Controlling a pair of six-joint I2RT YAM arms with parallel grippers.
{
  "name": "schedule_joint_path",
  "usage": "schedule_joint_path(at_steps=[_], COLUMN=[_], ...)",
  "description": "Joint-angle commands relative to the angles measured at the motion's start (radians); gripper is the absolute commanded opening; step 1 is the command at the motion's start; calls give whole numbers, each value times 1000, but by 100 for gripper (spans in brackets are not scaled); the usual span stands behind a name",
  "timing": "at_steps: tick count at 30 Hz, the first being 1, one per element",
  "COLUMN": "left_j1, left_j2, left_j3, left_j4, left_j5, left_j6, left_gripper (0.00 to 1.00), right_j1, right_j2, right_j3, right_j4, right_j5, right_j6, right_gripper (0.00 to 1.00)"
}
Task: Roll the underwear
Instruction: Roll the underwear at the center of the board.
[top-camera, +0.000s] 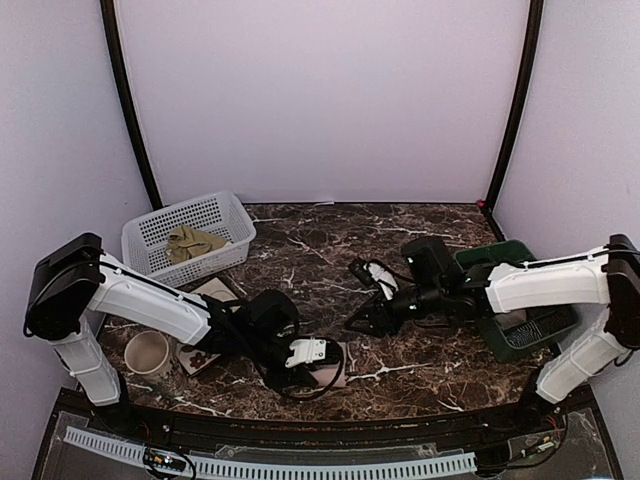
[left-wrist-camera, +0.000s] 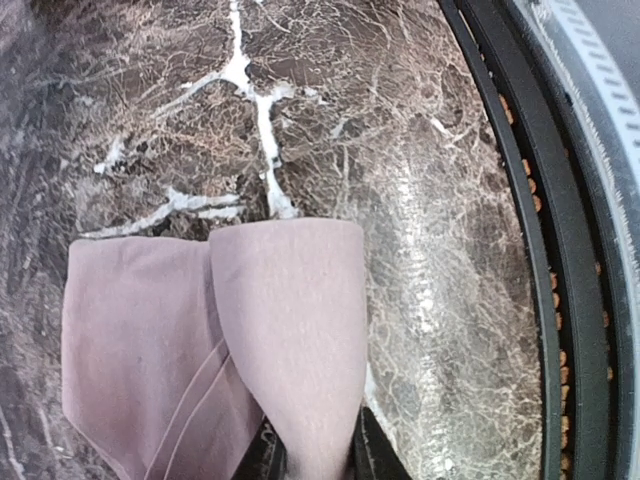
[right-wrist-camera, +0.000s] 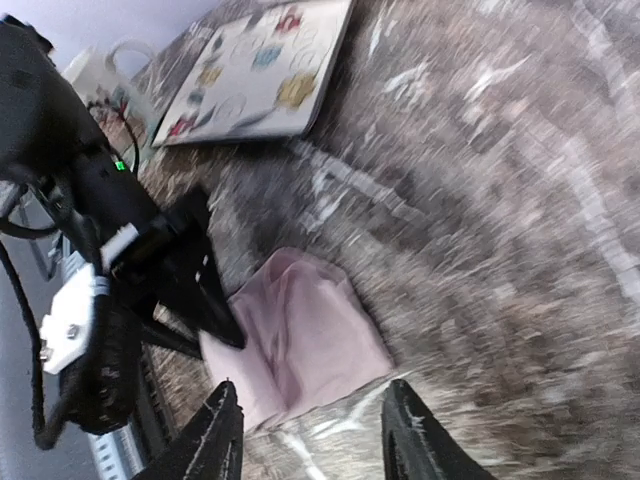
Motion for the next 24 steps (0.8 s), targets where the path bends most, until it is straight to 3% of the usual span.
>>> schedule_joint_path(at_steps=[1,4,5,7,8,11,14,18,24], left_j1=[62,97,110,138,153,200,241,277,291], left_j2=[50,98,119,162,182,232,310,410,500], left_j3=[48,92,109,143,158,210,290,388,478], left_j4=[-160,-215,-235,-277,-292,-345,-440,-548,-629], left_j5=[178,269,302,367,393,484,540,579,583], left_j6=[-47,-44,-44,-43,-45,-51,-30,-11,-15], left_gripper=[8,8,8,8,8,8,9,10,10], right_j1=[-1,-1,0,-1,-2,-3,-1,6,109], right_j2=[-158,-292,-330,-388,-413,-483,-507,-520,-412], right_j3=[-47,-100,-127,-166,-181,-214,-235,-304,-282], right_j4=[-56,-37,-16,-3,-6,12,1,27,49], right_j5=[273,387,455,605,644,599,455,295,258], right_j6=[-122,-124,-104,-61,-63,-112,-191,-267,-365], right_gripper=[50,62,69,97,100,100,96,99,85])
